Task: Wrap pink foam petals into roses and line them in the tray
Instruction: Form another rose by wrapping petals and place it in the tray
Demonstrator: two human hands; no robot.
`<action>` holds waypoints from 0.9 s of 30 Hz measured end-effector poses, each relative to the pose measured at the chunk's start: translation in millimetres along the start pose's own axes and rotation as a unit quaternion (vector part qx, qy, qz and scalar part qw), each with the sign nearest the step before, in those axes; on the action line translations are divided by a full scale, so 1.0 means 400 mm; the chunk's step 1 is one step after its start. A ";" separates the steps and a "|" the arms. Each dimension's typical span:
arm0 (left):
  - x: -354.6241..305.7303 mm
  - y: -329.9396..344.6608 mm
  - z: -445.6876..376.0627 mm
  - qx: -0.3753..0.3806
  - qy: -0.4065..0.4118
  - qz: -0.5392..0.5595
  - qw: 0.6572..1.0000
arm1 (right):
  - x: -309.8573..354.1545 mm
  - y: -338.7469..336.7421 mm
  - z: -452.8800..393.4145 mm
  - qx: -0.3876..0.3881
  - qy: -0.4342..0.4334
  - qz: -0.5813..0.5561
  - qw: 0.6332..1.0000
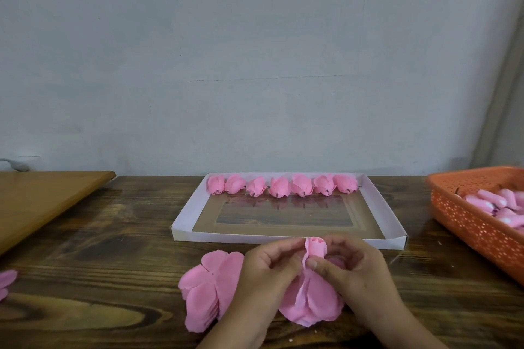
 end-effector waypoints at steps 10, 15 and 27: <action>0.010 -0.013 -0.007 -0.024 -0.011 -0.006 1.000 | -0.009 0.020 0.001 0.051 0.017 -0.065 0.996; 0.012 -0.017 -0.008 -0.029 -0.004 -0.007 1.000 | -0.007 0.026 0.000 0.080 0.025 -0.074 0.994; -0.004 -0.012 -0.004 0.006 0.030 -0.066 0.997 | -0.030 0.018 0.001 0.074 0.068 -0.116 0.988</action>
Point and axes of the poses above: each hand's wrist, its own z-axis away from the middle knuckle, its own y-axis out of the palm, x = y × z, the point moved 6 cm from there along -z, towards the middle knuckle, and after that the axes turned 6 degrees about -y, right-handed, at the moved point
